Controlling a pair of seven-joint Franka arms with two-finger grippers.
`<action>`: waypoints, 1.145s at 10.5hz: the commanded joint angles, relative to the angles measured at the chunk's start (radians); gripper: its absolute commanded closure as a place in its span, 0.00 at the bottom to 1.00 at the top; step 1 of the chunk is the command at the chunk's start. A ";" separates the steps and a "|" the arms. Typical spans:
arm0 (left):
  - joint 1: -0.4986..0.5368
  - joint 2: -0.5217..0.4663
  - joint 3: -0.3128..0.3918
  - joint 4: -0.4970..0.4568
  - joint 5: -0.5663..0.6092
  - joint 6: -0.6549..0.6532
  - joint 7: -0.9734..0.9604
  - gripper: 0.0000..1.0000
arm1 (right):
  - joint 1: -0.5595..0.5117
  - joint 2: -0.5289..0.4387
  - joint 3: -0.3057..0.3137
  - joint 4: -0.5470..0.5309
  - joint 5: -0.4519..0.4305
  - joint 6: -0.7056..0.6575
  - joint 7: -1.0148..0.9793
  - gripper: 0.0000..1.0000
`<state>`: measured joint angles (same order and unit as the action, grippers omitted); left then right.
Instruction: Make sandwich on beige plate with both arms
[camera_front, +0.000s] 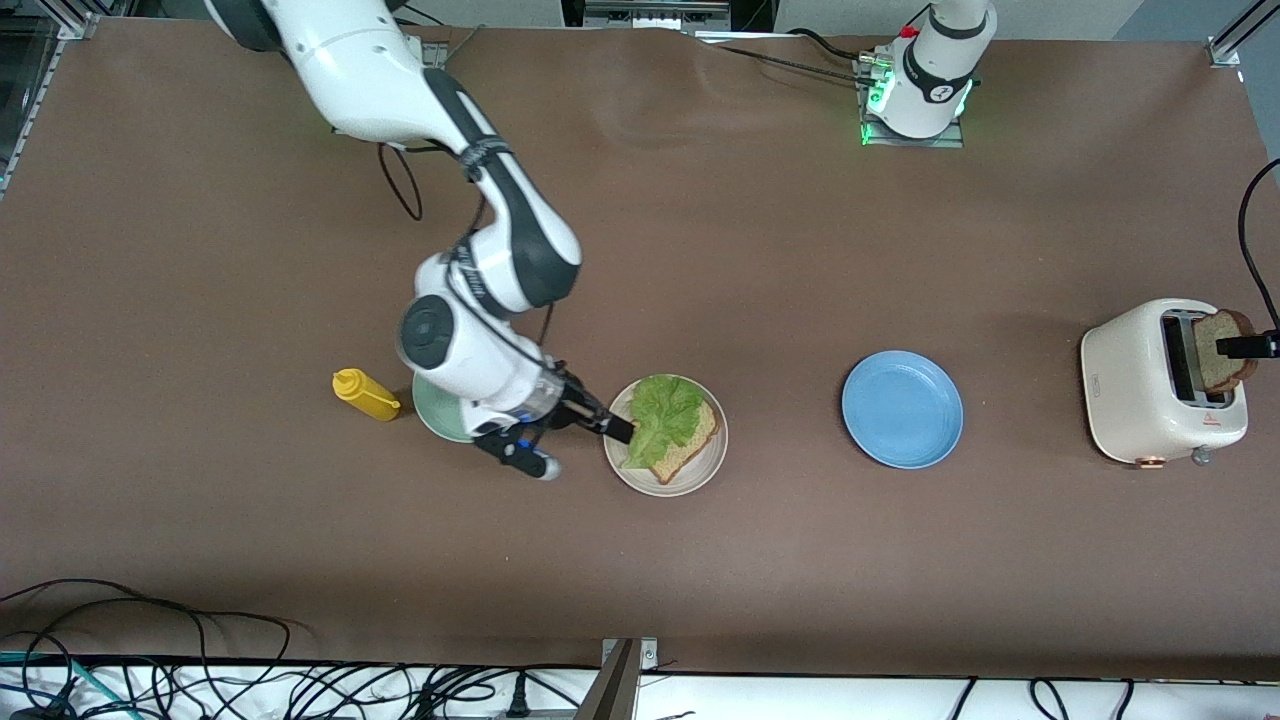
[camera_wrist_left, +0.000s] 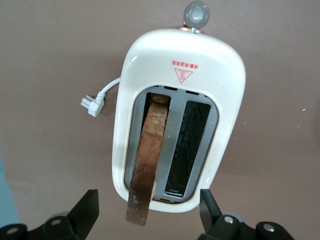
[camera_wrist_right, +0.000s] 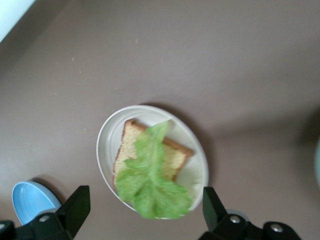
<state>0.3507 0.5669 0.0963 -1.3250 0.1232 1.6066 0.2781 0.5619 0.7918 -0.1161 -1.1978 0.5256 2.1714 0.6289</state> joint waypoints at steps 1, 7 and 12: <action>0.008 0.022 -0.014 0.006 0.038 0.006 0.021 0.32 | -0.106 -0.144 0.012 -0.150 0.002 -0.103 -0.205 0.00; 0.010 0.012 -0.017 0.018 0.089 -0.007 0.082 1.00 | -0.364 -0.275 0.024 -0.249 0.042 -0.398 -0.885 0.00; -0.077 -0.070 -0.047 0.162 0.073 -0.241 0.075 1.00 | -0.565 -0.289 0.023 -0.255 0.027 -0.562 -1.655 0.00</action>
<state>0.3250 0.5335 0.0497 -1.1950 0.1824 1.4356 0.3449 0.0498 0.5328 -0.1128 -1.4099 0.5455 1.6177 -0.8362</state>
